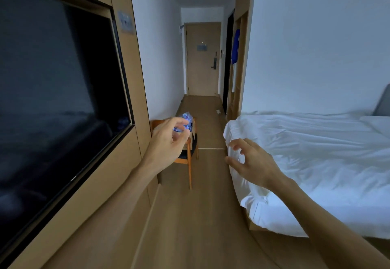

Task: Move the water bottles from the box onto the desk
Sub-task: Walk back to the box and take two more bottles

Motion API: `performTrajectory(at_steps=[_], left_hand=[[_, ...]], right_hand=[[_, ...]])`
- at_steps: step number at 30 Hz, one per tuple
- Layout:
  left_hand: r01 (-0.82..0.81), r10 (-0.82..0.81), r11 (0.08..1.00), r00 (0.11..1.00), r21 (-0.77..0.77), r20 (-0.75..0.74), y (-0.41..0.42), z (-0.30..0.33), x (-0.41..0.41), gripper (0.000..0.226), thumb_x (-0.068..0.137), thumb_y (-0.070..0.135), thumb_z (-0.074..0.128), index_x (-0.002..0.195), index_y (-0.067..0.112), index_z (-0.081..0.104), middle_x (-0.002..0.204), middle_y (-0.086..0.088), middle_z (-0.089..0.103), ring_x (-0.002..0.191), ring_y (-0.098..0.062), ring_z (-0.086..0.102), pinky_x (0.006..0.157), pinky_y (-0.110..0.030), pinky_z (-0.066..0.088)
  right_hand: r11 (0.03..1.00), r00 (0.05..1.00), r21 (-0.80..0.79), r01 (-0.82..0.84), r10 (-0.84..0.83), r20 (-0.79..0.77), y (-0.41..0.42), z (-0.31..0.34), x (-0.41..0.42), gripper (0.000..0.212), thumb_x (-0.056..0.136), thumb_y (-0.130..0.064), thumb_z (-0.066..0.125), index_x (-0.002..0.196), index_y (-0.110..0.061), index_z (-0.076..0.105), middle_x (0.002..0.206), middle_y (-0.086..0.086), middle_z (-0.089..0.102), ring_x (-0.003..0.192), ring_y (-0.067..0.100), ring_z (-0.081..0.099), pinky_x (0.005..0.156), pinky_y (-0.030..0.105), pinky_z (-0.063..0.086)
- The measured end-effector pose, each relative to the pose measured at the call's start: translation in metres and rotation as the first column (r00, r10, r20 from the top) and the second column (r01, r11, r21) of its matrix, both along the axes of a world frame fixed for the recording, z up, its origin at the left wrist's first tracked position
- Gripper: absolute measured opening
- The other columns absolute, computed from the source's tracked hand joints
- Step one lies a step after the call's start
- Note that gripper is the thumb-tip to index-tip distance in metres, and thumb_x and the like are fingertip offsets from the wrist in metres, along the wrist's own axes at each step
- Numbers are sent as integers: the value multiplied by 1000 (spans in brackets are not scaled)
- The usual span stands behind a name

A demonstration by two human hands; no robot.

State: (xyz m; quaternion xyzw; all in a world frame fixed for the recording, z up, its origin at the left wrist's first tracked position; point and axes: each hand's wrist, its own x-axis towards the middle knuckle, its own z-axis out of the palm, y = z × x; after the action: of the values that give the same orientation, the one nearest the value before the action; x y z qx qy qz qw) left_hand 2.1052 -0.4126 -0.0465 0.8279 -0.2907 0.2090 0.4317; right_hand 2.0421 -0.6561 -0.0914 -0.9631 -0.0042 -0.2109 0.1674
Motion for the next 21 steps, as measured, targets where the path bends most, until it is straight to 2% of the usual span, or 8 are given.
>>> performTrajectory(at_steps=[6, 11, 16, 21], left_hand=[[-12, 12, 1000, 1000, -11, -19, -57, -21, 122, 22, 94, 23, 58, 116, 19, 61, 102, 8, 63, 83, -3, 60, 65, -7, 45], [-57, 55, 998, 996, -17, -69, -108, -18, 227, 22, 95, 25, 57, 117, 24, 59, 106, 11, 61, 90, 0, 59, 63, -10, 48], [-88, 85, 996, 993, -23, -85, -139, -16, 314, 21, 95, 25, 57, 116, 23, 60, 100, 15, 61, 89, 6, 56, 64, -7, 45], [-141, 135, 989, 983, -43, -124, -161, -26, 407, 22, 95, 28, 55, 116, 24, 60, 103, 13, 63, 90, 5, 57, 66, -4, 42]], right_hand=[[1000, 1000, 12, -10, 10, 6, -59, -18, 126, 41, 91, -51, 55, 124, -28, 49, 120, -10, 56, 104, 11, 56, 83, 35, 54], [997, 997, 31, -74, 74, -22, -101, -10, 238, 40, 92, -47, 55, 124, -24, 48, 122, -6, 55, 105, 14, 55, 84, 34, 51], [992, 992, 42, -117, 119, -46, -131, -2, 338, 40, 92, -50, 55, 125, -29, 45, 126, -8, 53, 106, 12, 54, 87, 36, 53], [986, 986, 34, -162, 163, -42, -163, -14, 431, 31, 91, -49, 55, 116, -33, 45, 117, -10, 53, 98, 9, 52, 84, 34, 53]])
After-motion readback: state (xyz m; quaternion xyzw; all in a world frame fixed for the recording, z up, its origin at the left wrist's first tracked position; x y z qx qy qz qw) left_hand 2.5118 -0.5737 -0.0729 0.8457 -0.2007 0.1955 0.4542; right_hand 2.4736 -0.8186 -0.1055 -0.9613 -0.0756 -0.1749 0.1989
